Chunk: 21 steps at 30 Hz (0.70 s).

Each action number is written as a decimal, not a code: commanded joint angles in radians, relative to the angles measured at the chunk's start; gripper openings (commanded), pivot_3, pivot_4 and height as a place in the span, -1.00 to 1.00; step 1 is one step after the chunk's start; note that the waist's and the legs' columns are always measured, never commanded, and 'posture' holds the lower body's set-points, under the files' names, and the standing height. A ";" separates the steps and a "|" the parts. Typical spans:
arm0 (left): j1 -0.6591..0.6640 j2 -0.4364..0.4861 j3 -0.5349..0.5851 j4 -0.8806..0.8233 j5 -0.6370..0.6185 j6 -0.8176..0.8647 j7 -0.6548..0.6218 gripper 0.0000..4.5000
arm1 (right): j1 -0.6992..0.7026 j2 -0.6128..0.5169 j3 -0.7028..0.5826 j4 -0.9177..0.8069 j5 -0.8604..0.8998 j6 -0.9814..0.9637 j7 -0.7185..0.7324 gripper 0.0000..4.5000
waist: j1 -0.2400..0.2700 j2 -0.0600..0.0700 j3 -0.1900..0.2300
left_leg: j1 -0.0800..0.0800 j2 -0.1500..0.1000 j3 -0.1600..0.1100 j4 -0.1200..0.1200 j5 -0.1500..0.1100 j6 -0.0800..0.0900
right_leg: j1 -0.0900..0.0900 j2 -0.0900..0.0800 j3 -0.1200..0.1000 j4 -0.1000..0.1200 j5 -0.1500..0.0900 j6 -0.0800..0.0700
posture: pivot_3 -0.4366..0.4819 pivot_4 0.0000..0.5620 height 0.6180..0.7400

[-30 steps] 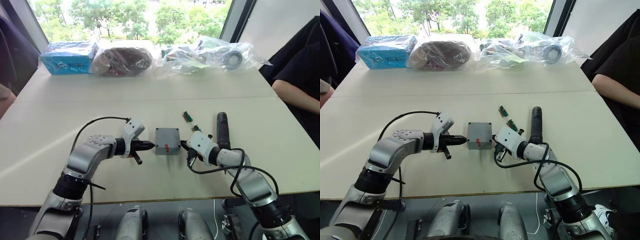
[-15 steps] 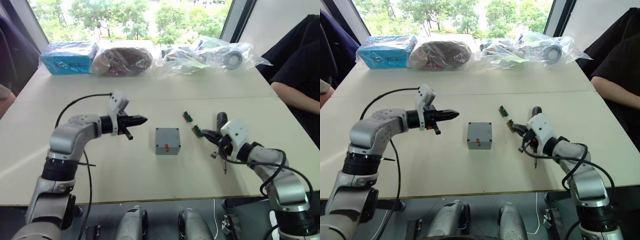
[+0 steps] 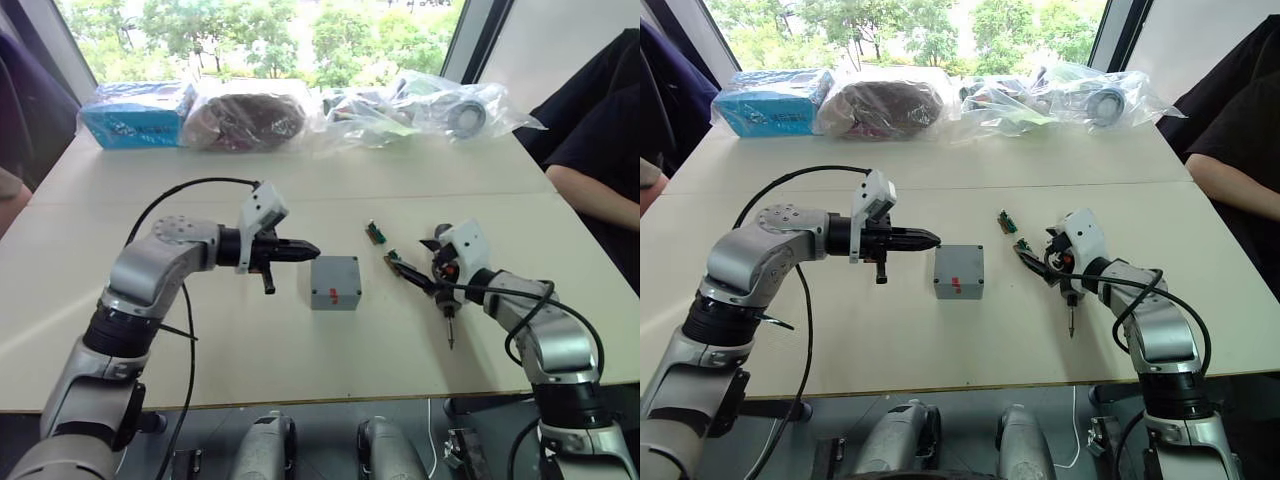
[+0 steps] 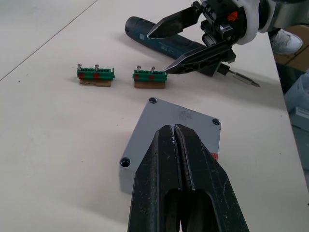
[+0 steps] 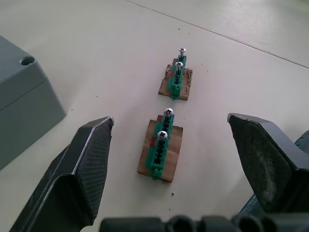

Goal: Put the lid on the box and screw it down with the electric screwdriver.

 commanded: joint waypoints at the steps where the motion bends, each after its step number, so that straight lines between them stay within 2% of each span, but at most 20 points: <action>1: 0.000 0.009 0.010 -0.054 -0.005 -0.011 0.005 -1.00 | -0.027 0.006 0.008 0.016 0.005 -0.012 -0.009 0.39 | 0.000 0.000 0.000 | 0.000 0.000 0.000 0.000 0.000 0.000 | 0.000 0.000 0.000 0.000 0.000 0.000 | -0.05 -0.47 1.00; 5: 0.008 0.011 0.007 -0.062 -0.004 -0.010 0.007 -1.00 | -0.037 0.008 0.018 0.040 0.001 -0.013 -0.018 -0.25 | 0.000 0.000 0.000 | 0.000 0.000 0.000 0.000 0.000 0.000 | 0.000 0.000 0.000 0.000 0.000 0.000 | -0.05 -0.47 1.00; 19: 0.018 0.011 0.010 -0.065 -0.003 -0.008 0.020 -1.00 | -0.048 0.012 0.035 0.083 0.001 -0.015 -0.028 -0.25 | 0.000 0.000 0.000 | 0.000 0.000 0.000 0.000 0.000 0.000 | 0.000 0.001 0.000 0.000 0.000 0.000 | -0.05 -0.47 1.00; 21: 0.018 0.010 0.008 -0.061 0.000 -0.012 0.020 -1.00 | -0.050 0.011 0.039 0.091 -0.002 -0.018 -0.028 -0.44 | 0.000 0.000 0.000 | 0.000 0.000 0.000 0.000 0.000 0.000 | 0.000 0.001 0.000 0.000 0.000 0.000 | -0.05 -0.47 1.00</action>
